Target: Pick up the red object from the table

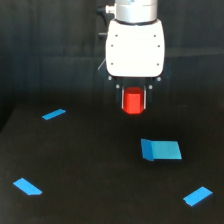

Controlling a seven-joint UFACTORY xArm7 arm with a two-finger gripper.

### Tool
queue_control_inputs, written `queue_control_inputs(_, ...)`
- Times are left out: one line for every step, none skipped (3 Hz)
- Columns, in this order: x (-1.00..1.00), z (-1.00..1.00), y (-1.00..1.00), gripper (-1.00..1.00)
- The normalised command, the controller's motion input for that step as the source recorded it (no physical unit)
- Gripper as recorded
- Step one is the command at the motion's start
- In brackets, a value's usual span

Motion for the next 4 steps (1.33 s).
queue_control_inputs(0.10, 0.16, 0.06, -1.00)
queue_control_inputs(0.04, 0.11, -0.06, -1.00)
queue_control_inputs(0.07, 0.13, -0.04, -0.98)
queue_control_inputs(0.09, 0.06, 0.01, -0.99)
